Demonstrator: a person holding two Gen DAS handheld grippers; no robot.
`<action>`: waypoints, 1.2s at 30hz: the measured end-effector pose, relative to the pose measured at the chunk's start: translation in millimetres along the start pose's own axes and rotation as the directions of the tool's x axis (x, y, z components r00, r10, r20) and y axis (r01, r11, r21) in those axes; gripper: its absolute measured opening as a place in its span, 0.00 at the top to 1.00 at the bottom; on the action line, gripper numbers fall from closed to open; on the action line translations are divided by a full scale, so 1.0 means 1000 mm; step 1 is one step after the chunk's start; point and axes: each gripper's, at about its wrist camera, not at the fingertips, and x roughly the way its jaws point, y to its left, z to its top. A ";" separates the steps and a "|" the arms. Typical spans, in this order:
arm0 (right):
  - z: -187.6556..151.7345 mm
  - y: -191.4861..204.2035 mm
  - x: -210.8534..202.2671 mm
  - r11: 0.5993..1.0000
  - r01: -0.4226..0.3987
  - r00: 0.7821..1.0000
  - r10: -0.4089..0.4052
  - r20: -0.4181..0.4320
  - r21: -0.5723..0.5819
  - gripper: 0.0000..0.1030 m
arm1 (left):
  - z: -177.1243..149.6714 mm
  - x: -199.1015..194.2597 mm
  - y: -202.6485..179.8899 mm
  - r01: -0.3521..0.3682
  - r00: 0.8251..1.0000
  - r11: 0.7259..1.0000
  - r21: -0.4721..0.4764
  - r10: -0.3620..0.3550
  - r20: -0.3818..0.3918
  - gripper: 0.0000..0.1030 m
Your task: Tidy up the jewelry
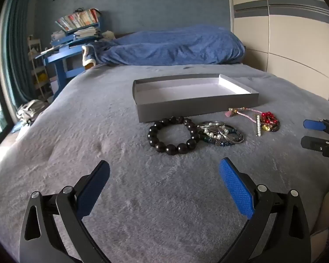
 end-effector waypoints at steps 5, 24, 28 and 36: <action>0.000 -0.001 0.000 1.000 -0.002 1.000 0.002 0.002 0.004 0.05 | 0.000 0.000 0.000 0.001 1.000 1.000 0.001 -0.001 0.001 0.04; -0.001 -0.002 0.000 1.000 -0.010 1.000 0.010 0.007 0.013 0.05 | -0.001 0.001 -0.003 0.002 1.000 1.000 0.000 -0.002 -0.002 0.04; -0.001 -0.002 0.000 1.000 -0.011 1.000 0.011 0.007 0.014 0.05 | -0.002 0.003 -0.002 0.002 1.000 1.000 -0.001 -0.002 -0.003 0.04; -0.001 -0.001 0.001 1.000 -0.012 1.000 0.012 0.007 0.015 0.05 | -0.002 0.003 -0.001 0.004 1.000 1.000 -0.003 -0.004 -0.004 0.04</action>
